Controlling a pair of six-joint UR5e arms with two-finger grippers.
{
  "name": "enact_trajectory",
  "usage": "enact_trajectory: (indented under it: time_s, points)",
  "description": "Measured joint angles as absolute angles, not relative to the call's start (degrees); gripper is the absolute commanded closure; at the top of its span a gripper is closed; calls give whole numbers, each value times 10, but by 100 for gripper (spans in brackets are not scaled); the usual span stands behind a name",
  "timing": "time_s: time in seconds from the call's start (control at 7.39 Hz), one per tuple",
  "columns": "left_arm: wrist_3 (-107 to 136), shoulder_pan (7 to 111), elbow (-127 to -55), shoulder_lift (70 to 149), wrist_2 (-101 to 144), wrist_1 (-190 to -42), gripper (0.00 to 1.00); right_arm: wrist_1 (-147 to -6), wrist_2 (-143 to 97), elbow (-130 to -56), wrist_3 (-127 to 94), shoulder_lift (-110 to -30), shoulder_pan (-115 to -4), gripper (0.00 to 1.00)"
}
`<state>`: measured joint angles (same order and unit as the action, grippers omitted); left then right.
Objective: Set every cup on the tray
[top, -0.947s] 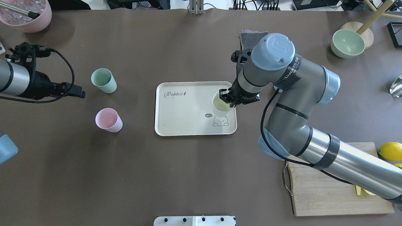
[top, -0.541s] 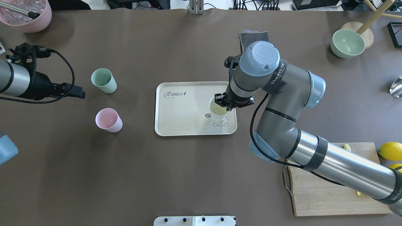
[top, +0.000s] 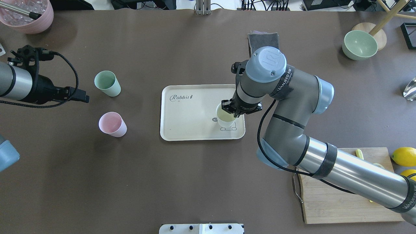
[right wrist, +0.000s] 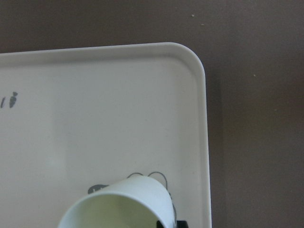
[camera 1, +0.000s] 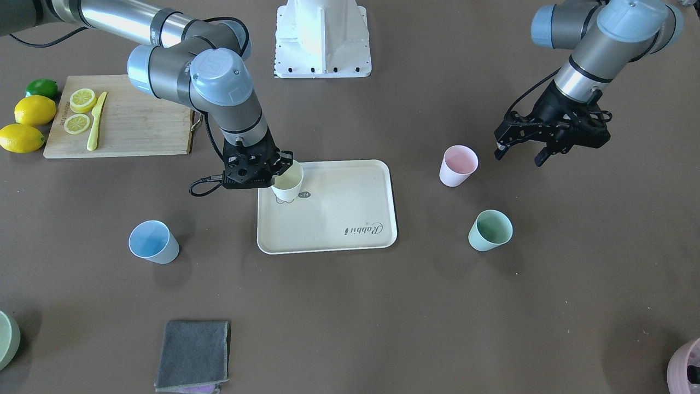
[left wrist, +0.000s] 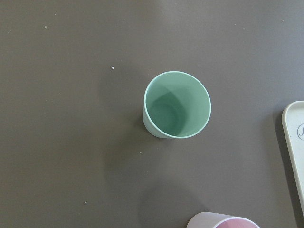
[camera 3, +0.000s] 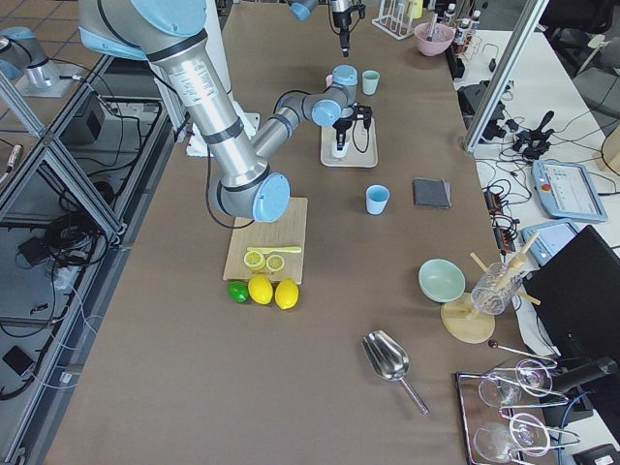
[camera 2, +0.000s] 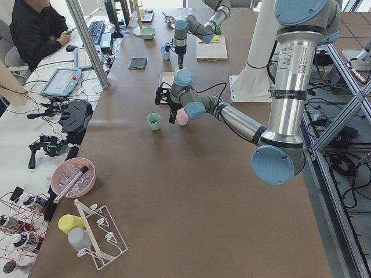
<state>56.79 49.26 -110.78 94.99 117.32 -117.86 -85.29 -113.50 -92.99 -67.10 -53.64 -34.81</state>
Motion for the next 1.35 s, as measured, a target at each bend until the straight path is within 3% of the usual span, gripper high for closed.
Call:
enact_trajectory:
  time_s: [0.68,0.81,0.95,1.08,1.35]
  points:
    - [595,400,-1105,952,1082,-1157,7,-860,-1177,-959,-679,-538,-411,0]
    - [595,394,-1098,958,1077,-1155,24,-861,-1190,-965,-679,-540,-424,0]
    - [596,390,-1089,966,1076,-1154,59,-862,-1200,-969,-678,-541,-434,0]
    - [597,382,-1084,971,1071,-1154,82,-862,-1209,-971,-677,-542,-444,0]
    - [600,372,-1078,976,1059,-1156,100,-866,-1217,-972,-669,-544,-461,0]
